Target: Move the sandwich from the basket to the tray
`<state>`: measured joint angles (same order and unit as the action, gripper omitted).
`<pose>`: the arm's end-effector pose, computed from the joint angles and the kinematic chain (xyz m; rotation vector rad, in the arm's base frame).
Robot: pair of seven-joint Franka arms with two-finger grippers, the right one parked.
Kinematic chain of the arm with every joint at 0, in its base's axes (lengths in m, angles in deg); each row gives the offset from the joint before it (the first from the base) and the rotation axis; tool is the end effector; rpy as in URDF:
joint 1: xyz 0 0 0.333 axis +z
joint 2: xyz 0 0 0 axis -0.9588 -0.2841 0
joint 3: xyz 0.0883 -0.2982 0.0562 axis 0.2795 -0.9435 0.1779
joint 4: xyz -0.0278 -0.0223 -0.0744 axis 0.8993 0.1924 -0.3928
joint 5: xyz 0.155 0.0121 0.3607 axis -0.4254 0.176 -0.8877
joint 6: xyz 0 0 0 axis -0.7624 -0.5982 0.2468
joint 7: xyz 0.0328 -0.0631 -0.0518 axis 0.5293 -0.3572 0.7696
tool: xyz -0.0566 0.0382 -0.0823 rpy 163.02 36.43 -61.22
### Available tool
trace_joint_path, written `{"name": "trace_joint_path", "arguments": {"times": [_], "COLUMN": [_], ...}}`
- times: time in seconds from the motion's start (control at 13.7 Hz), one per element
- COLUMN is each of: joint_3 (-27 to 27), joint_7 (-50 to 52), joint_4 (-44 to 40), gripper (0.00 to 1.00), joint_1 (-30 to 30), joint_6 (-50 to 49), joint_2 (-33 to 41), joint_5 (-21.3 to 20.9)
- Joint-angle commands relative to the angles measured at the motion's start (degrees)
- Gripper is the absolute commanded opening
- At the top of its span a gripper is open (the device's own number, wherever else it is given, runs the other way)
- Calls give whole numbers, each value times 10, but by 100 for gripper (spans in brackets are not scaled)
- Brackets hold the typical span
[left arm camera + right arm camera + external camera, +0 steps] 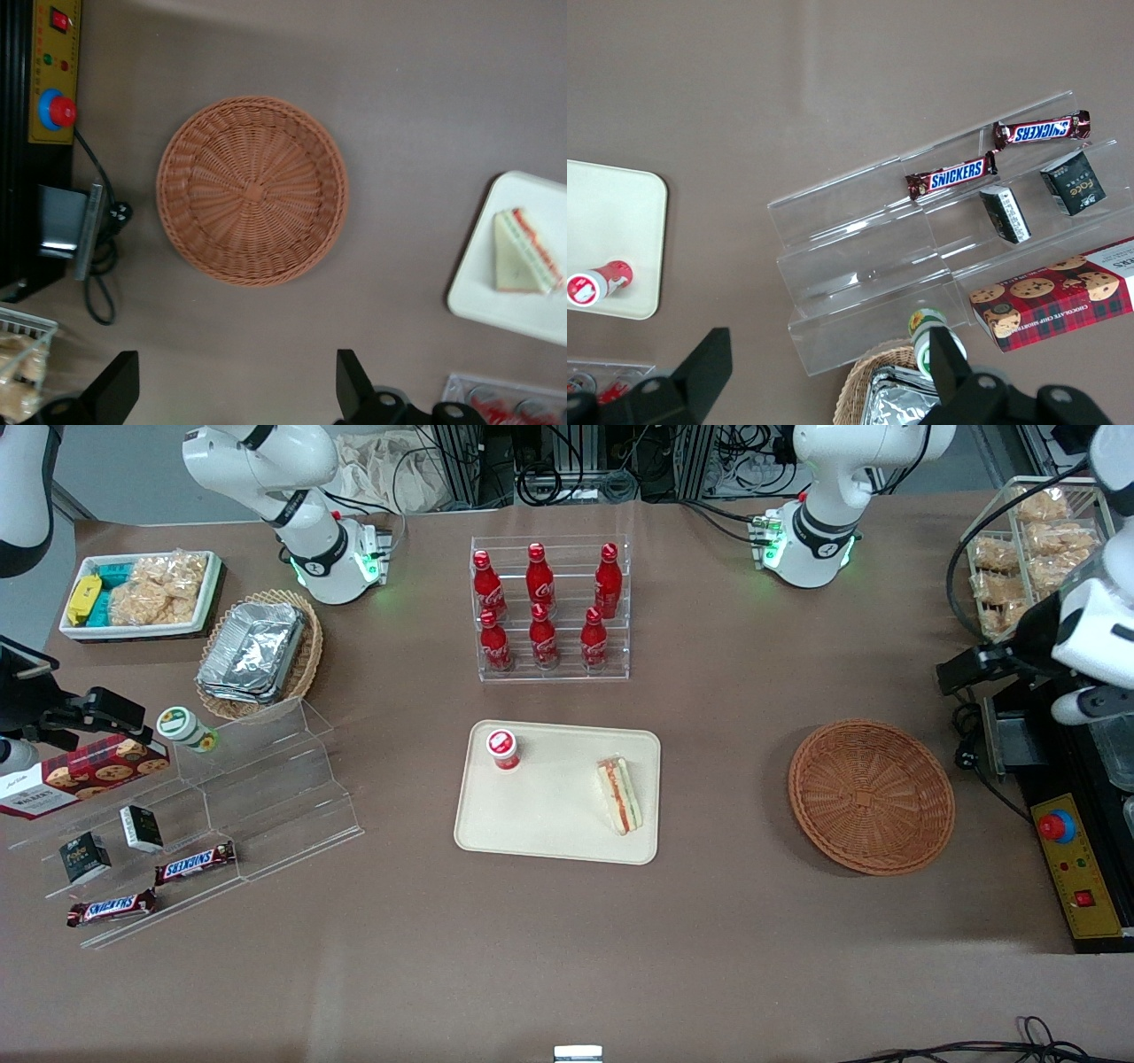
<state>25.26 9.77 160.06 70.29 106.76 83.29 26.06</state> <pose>0.5386 -0.0132 0.6105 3.1303 0.2585 0.0044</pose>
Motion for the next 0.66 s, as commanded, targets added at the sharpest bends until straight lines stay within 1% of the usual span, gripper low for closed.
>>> {"name": "trace_joint_path", "arguments": {"times": [0.0, 0.22, 0.44, 0.58], "joint_3": [18, 33, 31, 32], "joint_7": [-55, -71, -81, -78], "joint_4": [59, 87, 76, 75], "gripper": [100, 100, 100, 100], "joint_1": [3, 2, 0, 0], "joint_6": [6, 19, 15, 13], "joint_2": [58, 88, 85, 83], "joint_5": [7, 8, -3, -3]}}
